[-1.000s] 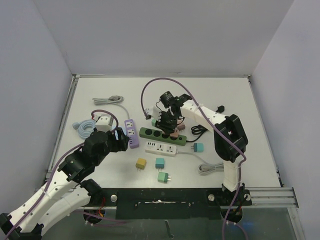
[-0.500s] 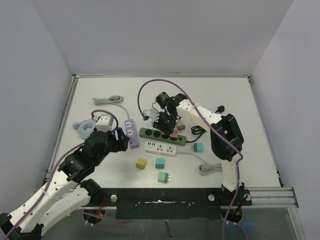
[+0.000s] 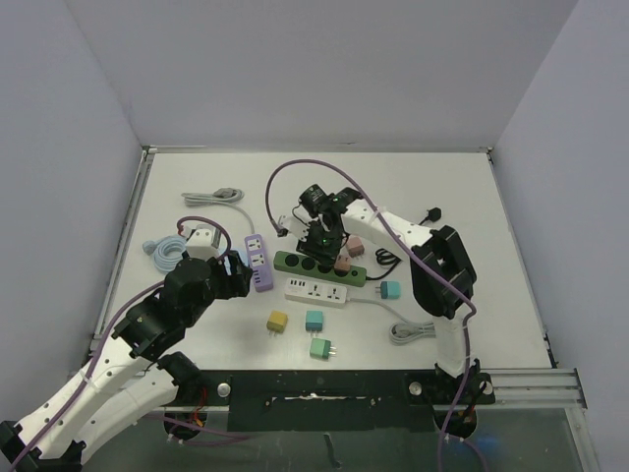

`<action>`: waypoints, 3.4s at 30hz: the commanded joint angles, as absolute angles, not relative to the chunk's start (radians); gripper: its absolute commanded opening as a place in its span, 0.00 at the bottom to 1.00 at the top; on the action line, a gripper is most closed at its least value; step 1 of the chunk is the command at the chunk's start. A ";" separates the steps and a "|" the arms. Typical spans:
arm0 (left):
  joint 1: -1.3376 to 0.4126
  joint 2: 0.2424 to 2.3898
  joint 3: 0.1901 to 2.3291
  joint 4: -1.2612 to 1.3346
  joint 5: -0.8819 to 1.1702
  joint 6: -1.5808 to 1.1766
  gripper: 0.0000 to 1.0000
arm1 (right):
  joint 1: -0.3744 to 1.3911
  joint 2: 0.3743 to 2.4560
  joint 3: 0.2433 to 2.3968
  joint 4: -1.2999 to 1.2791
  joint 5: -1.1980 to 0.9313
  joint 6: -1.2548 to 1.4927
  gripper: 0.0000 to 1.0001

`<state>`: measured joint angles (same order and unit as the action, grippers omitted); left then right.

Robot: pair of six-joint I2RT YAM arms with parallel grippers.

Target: Insert the plug

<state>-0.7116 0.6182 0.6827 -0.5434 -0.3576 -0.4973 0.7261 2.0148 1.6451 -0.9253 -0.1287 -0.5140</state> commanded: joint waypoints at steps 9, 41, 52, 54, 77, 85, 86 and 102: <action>-0.710 0.609 0.688 -0.518 -0.370 -0.509 0.64 | 0.707 2.163 1.631 -0.828 -0.114 -0.541 0.00; -0.709 0.704 0.703 -0.496 -0.299 -0.533 0.66 | 0.646 1.766 1.470 -0.704 -0.317 -0.403 0.58; -0.709 0.728 0.702 -0.483 -0.296 -0.549 0.66 | 0.652 1.886 1.510 -0.750 -0.328 -0.475 0.43; -0.708 0.730 0.703 -0.481 -0.296 -0.548 0.66 | 0.652 1.899 1.513 -0.746 -0.319 -0.479 0.38; -0.707 0.756 0.703 -0.475 -0.332 -0.635 0.66 | 0.646 2.059 1.418 -0.722 -0.277 -0.522 0.00; -0.700 0.793 0.700 -0.457 -0.361 -0.676 0.66 | 0.677 2.086 1.356 -0.639 -0.144 -0.485 0.00; -0.700 0.797 0.700 -0.456 -0.363 -0.678 0.66 | 0.687 2.077 1.340 -0.615 -0.125 -0.479 0.00; -0.678 0.789 0.715 -0.485 -0.363 -0.673 0.67 | 0.665 1.820 1.318 -0.488 -0.240 -0.364 0.39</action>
<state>-0.6876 0.8024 0.6830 -0.5117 -0.3519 -0.6731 0.6945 1.8412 1.3399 -0.5995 -0.1898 -0.4507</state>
